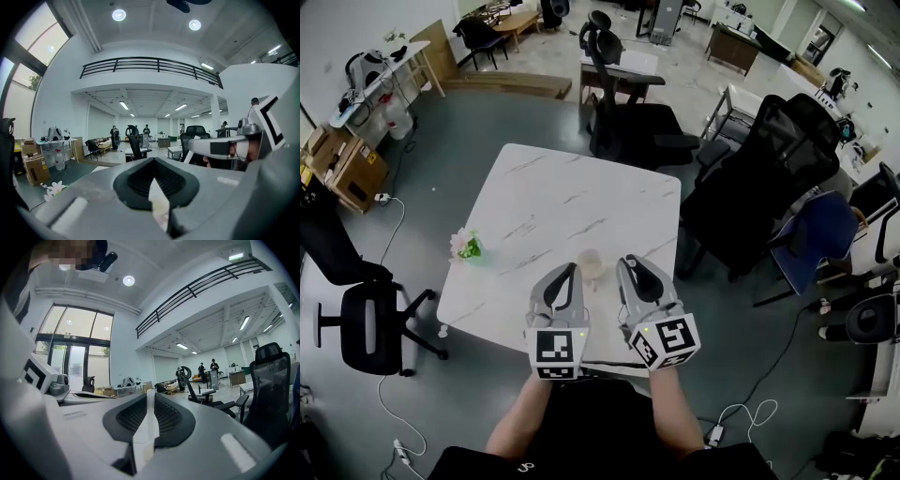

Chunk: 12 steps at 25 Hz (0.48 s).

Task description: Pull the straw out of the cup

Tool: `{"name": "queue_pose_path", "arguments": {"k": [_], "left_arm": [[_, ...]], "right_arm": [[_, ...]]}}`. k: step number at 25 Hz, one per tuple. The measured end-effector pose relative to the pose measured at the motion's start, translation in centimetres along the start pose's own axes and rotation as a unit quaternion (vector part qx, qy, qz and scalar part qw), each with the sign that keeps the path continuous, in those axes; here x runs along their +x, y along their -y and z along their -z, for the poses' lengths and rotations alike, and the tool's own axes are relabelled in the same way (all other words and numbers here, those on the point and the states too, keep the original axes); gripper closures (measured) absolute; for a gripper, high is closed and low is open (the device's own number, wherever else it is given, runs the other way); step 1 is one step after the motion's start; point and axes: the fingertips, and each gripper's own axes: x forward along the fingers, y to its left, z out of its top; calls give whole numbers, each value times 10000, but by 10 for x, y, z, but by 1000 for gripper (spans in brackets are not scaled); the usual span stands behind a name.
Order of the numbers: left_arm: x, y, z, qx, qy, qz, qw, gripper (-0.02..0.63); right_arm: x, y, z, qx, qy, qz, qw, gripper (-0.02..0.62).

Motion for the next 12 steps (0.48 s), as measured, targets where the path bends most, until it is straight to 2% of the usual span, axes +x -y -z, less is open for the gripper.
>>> {"name": "queue_pose_path", "arguments": {"k": [12], "left_arm": [[5, 11, -6, 43, 71, 115, 9999, 606]], "right_arm": [[-6, 5, -7, -51, 56, 72, 9999, 549]]}}
